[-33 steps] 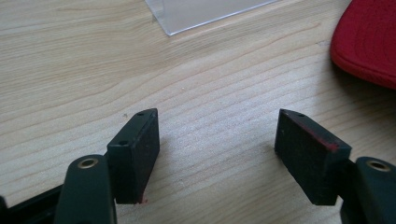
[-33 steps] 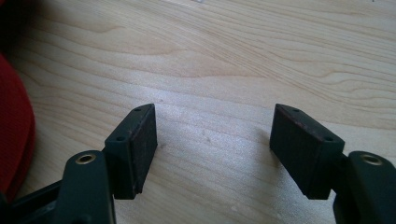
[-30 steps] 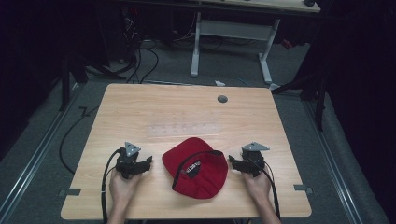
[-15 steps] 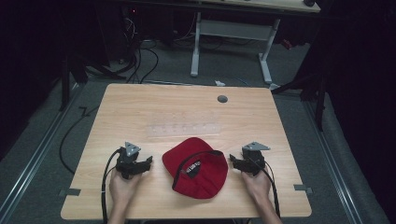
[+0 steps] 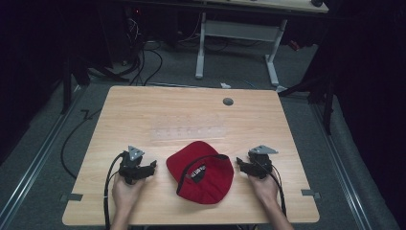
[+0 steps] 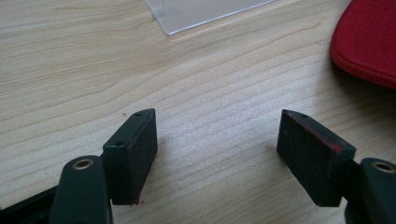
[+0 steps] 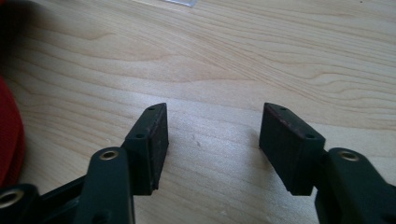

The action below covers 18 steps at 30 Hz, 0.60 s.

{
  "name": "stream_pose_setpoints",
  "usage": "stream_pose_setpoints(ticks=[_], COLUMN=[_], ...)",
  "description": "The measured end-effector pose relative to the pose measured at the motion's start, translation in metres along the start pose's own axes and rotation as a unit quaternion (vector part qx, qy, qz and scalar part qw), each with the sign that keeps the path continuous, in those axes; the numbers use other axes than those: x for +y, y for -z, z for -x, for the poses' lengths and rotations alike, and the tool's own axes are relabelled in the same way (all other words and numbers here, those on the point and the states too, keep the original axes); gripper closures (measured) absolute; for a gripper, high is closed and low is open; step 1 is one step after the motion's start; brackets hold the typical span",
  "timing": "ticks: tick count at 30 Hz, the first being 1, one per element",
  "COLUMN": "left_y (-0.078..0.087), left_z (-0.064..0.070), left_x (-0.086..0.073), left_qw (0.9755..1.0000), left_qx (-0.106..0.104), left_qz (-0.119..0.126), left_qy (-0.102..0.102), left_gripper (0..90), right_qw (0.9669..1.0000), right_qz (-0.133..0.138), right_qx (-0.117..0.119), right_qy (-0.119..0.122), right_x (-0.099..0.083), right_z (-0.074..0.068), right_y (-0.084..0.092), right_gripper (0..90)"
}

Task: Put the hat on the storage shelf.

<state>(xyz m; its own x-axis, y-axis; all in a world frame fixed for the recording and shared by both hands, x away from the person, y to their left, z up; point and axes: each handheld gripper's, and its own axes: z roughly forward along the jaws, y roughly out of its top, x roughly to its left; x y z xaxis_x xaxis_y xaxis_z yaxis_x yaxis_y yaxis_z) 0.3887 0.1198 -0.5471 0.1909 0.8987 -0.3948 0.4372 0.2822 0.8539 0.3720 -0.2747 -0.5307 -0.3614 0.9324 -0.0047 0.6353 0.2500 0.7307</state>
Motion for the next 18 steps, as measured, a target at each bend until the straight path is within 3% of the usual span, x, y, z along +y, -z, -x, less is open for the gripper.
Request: stream_pose_setpoints(ticks=[5,8,9,13,14,18], left_y=[0.000,0.000,0.000,0.000,0.000,0.000], left_z=[-0.001,0.000,0.000,0.000,0.000,0.000], left_x=[0.001,0.000,0.000,0.000,0.000,0.000], left_qw=[1.0000,1.0000,1.0000,1.0000,1.0000,1.0000], left_qx=[0.001,0.000,-0.002,-0.001,-0.001,-0.001], left_qz=[0.000,-0.001,-0.002,-0.001,-0.001,-0.002], left_qy=[0.001,0.000,0.000,0.000,0.000,0.000], left_gripper=[28.7,27.8,27.4,27.4,27.4,27.4], right_qw=[1.0000,0.9998,0.9995,0.9992,0.9983,0.9971], right_qz=[0.000,-0.003,0.005,0.014,0.022,0.035], right_qx=[0.000,0.015,0.026,0.028,0.041,0.056], right_qy=[0.002,-0.012,-0.019,-0.023,-0.035,-0.035], right_x=[0.000,0.000,-0.001,-0.001,-0.001,0.001], right_z=[0.000,0.002,0.004,0.006,0.009,0.009], right_y=[0.000,0.003,0.006,0.011,0.016,0.026], right_gripper=[44.1,45.7,45.9,46.3,46.4,46.3])
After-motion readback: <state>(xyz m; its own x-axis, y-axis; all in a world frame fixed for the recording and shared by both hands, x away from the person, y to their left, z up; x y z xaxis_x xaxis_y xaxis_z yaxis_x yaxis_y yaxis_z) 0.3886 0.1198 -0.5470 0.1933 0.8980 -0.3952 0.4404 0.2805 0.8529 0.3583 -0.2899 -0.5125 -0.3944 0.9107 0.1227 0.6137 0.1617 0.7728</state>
